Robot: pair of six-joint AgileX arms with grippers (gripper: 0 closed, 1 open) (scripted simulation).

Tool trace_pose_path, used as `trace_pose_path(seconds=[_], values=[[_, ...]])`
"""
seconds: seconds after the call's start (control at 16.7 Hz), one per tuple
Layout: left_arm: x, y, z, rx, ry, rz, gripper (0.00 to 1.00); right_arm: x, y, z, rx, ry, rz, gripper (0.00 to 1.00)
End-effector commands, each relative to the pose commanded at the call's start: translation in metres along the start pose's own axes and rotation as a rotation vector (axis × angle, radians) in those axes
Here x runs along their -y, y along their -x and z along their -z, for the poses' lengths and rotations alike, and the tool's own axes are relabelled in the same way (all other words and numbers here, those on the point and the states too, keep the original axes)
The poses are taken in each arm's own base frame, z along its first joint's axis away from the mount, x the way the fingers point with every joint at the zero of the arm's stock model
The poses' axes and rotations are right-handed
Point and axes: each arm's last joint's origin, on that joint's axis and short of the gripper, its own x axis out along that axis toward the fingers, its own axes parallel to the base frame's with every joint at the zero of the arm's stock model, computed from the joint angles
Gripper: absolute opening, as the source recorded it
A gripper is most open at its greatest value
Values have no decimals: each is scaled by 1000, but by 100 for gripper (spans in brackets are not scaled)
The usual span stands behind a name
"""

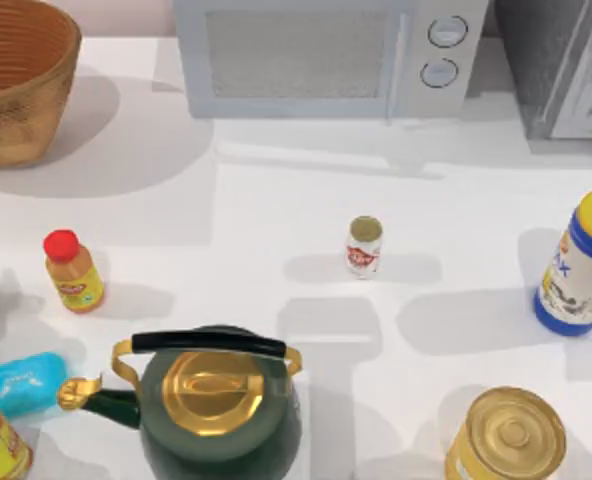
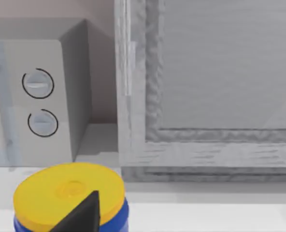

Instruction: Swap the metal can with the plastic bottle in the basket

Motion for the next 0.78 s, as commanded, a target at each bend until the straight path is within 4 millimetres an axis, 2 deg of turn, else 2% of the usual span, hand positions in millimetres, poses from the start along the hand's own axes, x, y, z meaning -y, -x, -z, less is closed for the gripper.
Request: trace_pose_path(seconds=[0.12,0.3,0.6,0.78], values=[[0,-7,-12,28,-23,4,0,0,0,0,0,0,0,100],[-11,-23,-43,79,-57,-36,0,0,0,0,0,0,0,100],[-45,-48,-118,117,-76,-168,0,0,0,0,0,0,0,100],[-53,-62,-167,104,-61,-202,0,0,0,0,0,0,0,100]])
